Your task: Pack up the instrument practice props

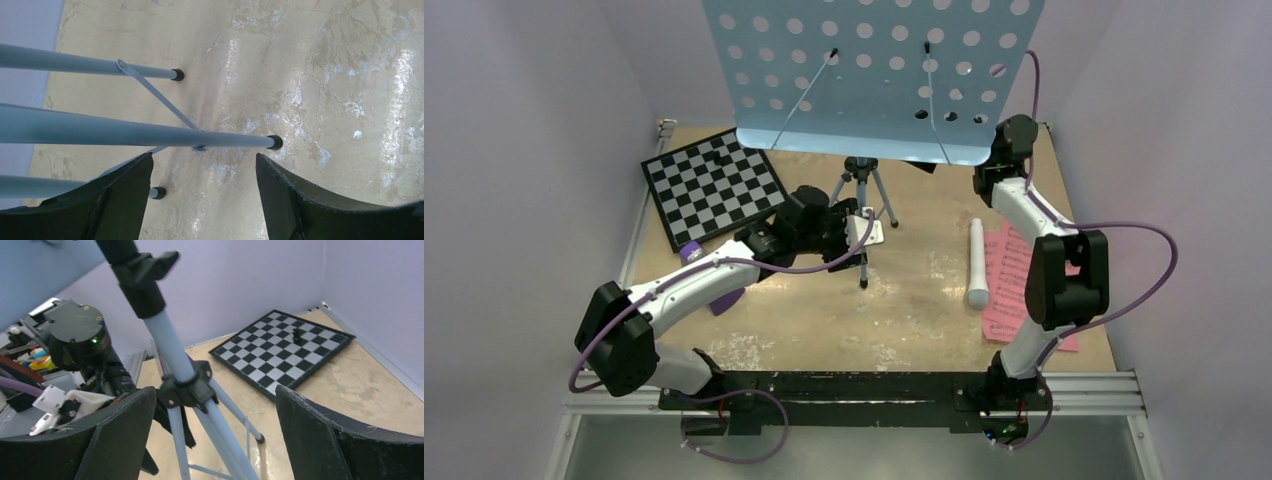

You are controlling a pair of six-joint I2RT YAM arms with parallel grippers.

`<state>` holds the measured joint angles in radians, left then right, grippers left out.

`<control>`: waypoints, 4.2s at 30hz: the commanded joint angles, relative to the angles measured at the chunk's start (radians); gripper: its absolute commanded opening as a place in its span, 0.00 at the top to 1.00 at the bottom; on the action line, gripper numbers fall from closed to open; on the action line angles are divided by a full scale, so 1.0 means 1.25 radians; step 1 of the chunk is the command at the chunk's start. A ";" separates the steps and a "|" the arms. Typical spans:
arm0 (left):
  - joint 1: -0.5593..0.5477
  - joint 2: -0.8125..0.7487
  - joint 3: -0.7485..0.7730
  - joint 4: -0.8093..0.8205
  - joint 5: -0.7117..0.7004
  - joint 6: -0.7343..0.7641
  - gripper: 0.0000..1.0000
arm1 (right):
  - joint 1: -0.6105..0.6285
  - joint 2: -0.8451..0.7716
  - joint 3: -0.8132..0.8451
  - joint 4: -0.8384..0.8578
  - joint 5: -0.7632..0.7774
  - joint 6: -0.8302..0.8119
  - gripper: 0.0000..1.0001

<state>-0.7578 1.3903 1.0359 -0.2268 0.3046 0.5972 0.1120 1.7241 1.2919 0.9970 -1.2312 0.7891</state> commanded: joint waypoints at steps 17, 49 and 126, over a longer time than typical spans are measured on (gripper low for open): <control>-0.035 0.006 -0.116 0.196 -0.088 -0.178 0.22 | 0.165 0.061 0.081 0.103 0.042 0.084 0.27; -0.038 -0.085 0.076 -0.043 0.196 -0.223 1.00 | 0.177 0.014 0.194 -0.306 0.177 0.078 1.00; 0.048 -0.118 -0.188 0.093 0.221 -0.631 0.02 | 0.188 -0.086 -0.186 -1.159 0.423 -0.282 0.01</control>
<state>-0.7067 1.2568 0.9443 -0.1719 0.5575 -0.0387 0.2741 1.6112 1.0657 -0.4541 -0.6502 0.4900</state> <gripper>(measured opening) 0.895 0.986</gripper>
